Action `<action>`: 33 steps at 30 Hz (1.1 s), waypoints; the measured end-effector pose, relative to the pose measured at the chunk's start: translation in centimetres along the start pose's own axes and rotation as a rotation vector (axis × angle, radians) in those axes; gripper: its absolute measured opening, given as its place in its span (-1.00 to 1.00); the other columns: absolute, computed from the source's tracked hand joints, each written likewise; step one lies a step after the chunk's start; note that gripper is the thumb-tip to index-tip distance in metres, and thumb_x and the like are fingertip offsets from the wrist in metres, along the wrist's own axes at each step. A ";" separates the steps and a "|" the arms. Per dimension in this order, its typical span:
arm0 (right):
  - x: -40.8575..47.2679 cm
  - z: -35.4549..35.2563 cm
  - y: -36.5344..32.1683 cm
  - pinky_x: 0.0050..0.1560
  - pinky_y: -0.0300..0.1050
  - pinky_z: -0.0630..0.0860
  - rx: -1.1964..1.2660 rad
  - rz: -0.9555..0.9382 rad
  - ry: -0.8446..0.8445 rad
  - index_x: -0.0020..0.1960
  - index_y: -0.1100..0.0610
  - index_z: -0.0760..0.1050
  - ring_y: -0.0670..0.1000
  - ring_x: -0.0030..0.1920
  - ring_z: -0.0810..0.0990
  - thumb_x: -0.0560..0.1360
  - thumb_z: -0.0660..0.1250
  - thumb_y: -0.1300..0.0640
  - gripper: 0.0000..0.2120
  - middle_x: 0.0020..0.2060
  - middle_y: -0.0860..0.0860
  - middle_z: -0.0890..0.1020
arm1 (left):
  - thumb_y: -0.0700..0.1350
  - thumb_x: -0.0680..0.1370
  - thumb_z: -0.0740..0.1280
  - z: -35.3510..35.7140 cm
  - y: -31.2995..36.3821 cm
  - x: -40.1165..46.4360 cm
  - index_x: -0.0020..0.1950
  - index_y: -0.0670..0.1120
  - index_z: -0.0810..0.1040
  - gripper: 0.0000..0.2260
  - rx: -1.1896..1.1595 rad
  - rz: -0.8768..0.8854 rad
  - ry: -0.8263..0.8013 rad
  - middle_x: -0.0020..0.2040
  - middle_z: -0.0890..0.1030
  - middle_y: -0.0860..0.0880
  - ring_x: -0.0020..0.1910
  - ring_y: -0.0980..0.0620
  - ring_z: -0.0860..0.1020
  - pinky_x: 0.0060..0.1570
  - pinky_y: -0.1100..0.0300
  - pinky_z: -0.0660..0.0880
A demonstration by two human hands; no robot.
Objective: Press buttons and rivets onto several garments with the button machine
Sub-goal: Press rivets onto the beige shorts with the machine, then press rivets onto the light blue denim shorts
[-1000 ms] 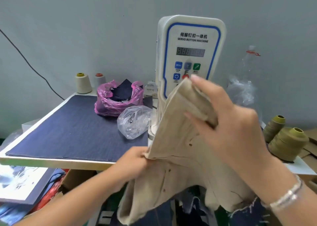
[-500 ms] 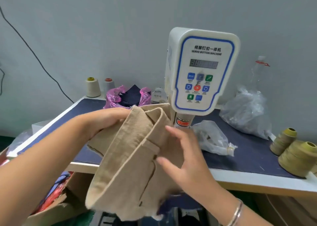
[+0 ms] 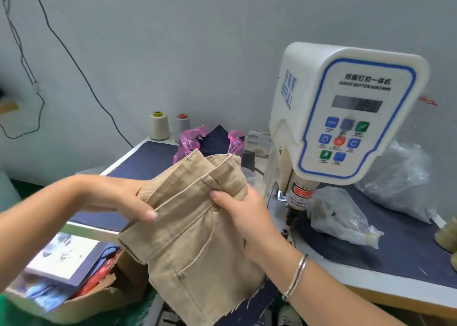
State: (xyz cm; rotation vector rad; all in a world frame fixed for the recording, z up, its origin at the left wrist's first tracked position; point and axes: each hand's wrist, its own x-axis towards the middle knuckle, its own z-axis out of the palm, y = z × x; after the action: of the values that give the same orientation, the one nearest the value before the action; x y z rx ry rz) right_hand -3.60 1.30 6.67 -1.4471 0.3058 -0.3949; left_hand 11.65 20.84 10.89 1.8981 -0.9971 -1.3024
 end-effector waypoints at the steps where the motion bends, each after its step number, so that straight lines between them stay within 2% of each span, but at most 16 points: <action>1: 0.5 0.7 -0.2 -0.09 -0.18 0.61 0.063 0.059 -0.053 0.02 0.09 0.61 -0.02 -0.08 0.69 0.45 0.43 0.22 -0.84 -0.12 0.01 0.72 | 0.00 0.24 0.59 -1.0 -0.7 -0.1 0.26 -0.20 0.40 -0.30 0.024 -0.031 0.054 0.15 0.64 -0.13 0.23 -0.25 0.54 0.23 -0.20 0.46; 2: 1.3 1.5 -0.4 -0.16 -0.20 0.61 0.136 0.117 -0.102 0.05 0.13 0.60 -0.01 -0.10 0.70 0.46 0.42 0.21 -0.83 -0.12 0.03 0.72 | -0.06 0.22 0.59 -2.2 -0.7 -0.3 0.25 -0.18 0.44 -0.33 0.008 -0.040 0.147 0.12 0.66 -0.14 0.14 -0.17 0.62 0.07 -0.03 0.58; 5: 5.8 4.1 -1.5 -0.27 -0.20 0.60 0.277 0.229 -0.131 0.07 0.19 0.60 -0.01 -0.21 0.69 0.46 0.42 0.18 -0.80 -0.16 0.06 0.71 | -0.24 0.30 0.57 -7.5 0.7 -0.5 0.23 -0.11 0.51 -0.47 -0.011 0.066 0.455 0.07 0.68 -0.11 -0.01 -0.07 0.67 -0.13 0.15 0.61; 7: 9.6 5.7 -2.0 -0.18 -0.16 0.62 0.240 0.242 -0.104 0.17 0.21 0.53 0.00 -0.16 0.67 0.49 0.39 0.16 -0.72 -0.05 0.09 0.68 | -0.26 0.41 0.51 -10.7 1.9 0.3 0.33 0.01 0.48 -0.47 0.196 0.046 0.770 0.17 0.63 -0.01 0.08 -0.01 0.62 0.02 0.20 0.52; 9: 12.8 6.6 -1.8 0.07 -0.10 0.52 0.020 0.240 -0.078 0.40 0.21 0.29 0.04 0.09 0.57 0.51 0.37 0.08 -0.47 0.20 0.10 0.54 | -0.22 0.47 0.45 -13.1 1.2 2.4 0.45 -0.01 0.37 -0.42 0.457 -0.038 1.086 0.28 0.54 -0.08 0.23 -0.08 0.52 0.21 0.15 0.39; 10: 13.7 6.5 -1.0 0.14 -0.12 0.43 -0.146 0.227 -0.072 0.48 0.18 0.15 0.04 0.19 0.48 0.51 0.36 0.06 -0.35 0.29 0.08 0.45 | -0.22 0.50 0.41 -13.4 0.4 3.6 0.48 -0.07 0.34 -0.43 0.536 -0.072 1.160 0.33 0.50 -0.14 0.29 -0.12 0.48 0.27 0.12 0.35; 12: 14.3 5.4 1.1 0.17 -0.19 0.32 -0.424 0.145 -0.070 0.50 0.13 0.07 0.04 0.29 0.39 0.52 0.34 0.06 -0.32 0.35 0.05 0.36 | -0.13 0.55 0.36 -12.8 -2.5 6.5 0.49 -0.16 0.30 -0.46 0.591 -0.142 1.094 0.42 0.41 -0.20 0.40 -0.14 0.38 0.36 0.08 0.28; 16: 11.9 4.1 6.4 0.33 -0.10 0.27 -0.853 -0.071 -0.252 0.45 0.12 0.22 0.12 0.34 0.34 0.51 0.31 0.06 -0.44 0.35 0.14 0.31 | 0.21 0.60 0.16 -8.3 -8.9 12.4 0.57 -0.11 0.12 -0.35 0.531 -0.363 0.719 0.57 0.11 -0.17 0.55 -0.13 0.09 0.49 0.00 0.05; 18: 10.4 4.1 8.8 0.40 0.02 0.20 -1.163 -0.191 -0.426 0.50 0.09 0.16 0.17 0.38 0.25 0.53 0.27 -0.04 -0.39 0.40 0.14 0.25 | 0.30 0.59 0.06 -6.3 -10.8 14.4 0.58 -0.06 0.08 -0.33 0.487 -0.463 0.769 0.56 0.07 -0.19 0.55 -0.16 0.04 0.49 -0.08 0.02; 20: 9.1 4.1 10.6 0.47 0.15 0.02 -1.351 -0.234 -0.514 0.55 0.05 -0.02 0.16 0.49 0.04 0.55 0.21 -0.12 -0.30 0.50 0.12 0.09 | 0.30 0.58 -0.02 -5.3 -11.3 15.1 0.49 -0.05 0.25 -0.39 0.495 -0.448 0.894 0.48 0.22 -0.22 0.49 -0.19 0.16 0.45 -0.12 0.11; 22: 8.3 3.9 11.6 0.49 0.17 -0.15 -1.353 -0.202 -0.537 0.56 0.00 -0.17 0.11 0.53 -0.16 0.56 0.17 -0.13 -0.26 0.55 0.09 -0.08 | 0.20 0.59 0.03 -5.3 -11.4 14.8 0.38 -0.07 0.38 -0.50 0.434 -0.382 1.078 0.38 0.36 -0.22 0.38 -0.21 0.30 0.37 -0.14 0.23; 24: 7.7 3.5 11.8 0.50 0.12 -0.19 -1.289 -0.218 -0.520 0.56 -0.01 -0.20 0.07 0.53 -0.23 0.57 0.17 -0.10 -0.26 0.55 0.08 -0.15 | 0.05 0.57 0.15 -6.5 -11.8 13.5 0.38 -0.10 0.39 -0.58 0.310 -0.495 1.278 0.36 0.41 -0.21 0.34 -0.23 0.35 0.31 -0.11 0.30; 25: 7.2 3.2 11.6 0.50 0.08 -0.19 -1.256 -0.230 -0.515 0.56 0.00 -0.19 0.06 0.53 -0.24 0.57 0.18 -0.08 -0.27 0.55 0.07 -0.18 | 0.01 0.53 0.20 -7.2 -12.1 12.4 0.36 -0.11 0.40 -0.58 0.271 -0.594 1.275 0.33 0.45 -0.20 0.31 -0.23 0.37 0.28 -0.09 0.33; 27: 6.2 2.3 10.9 0.51 0.02 -0.15 -1.154 -0.229 -0.514 0.56 -0.01 -0.15 0.03 0.53 -0.25 0.57 0.20 -0.05 -0.29 0.54 0.02 -0.22 | -0.01 0.36 0.27 -8.3 -12.4 10.6 0.22 -0.14 0.46 -0.54 0.265 -0.717 1.087 0.18 0.53 -0.16 0.21 -0.21 0.45 0.22 -0.01 0.39; 30: 3.7 1.2 9.7 0.50 -0.07 -0.04 -0.982 -0.243 -0.500 0.55 -0.05 -0.01 -0.14 0.51 -0.23 0.56 0.22 -0.03 -0.35 0.53 -0.13 -0.22 | -0.06 0.37 0.36 -9.3 -12.3 10.0 0.22 -0.18 0.43 -0.55 0.230 -0.607 0.875 0.09 0.53 -0.16 0.11 -0.17 0.49 0.08 0.07 0.42; 33: 0.3 -1.3 8.9 0.41 -0.31 -0.03 -0.929 -0.248 -0.449 0.47 -0.23 0.10 -0.36 0.43 -0.25 0.54 0.21 -0.10 -0.45 0.47 -0.34 -0.21 | -0.15 0.53 0.30 -10.7 -12.0 10.5 0.32 -0.14 0.39 -0.63 0.296 -0.445 1.028 0.16 0.54 -0.20 0.14 -0.18 0.48 0.05 0.05 0.37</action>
State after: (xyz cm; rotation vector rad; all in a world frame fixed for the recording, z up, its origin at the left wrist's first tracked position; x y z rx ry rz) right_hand -3.21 0.66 -2.28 -2.4437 -0.0860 -0.0984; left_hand 26.99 18.98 -0.53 2.6396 -0.2264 -0.2080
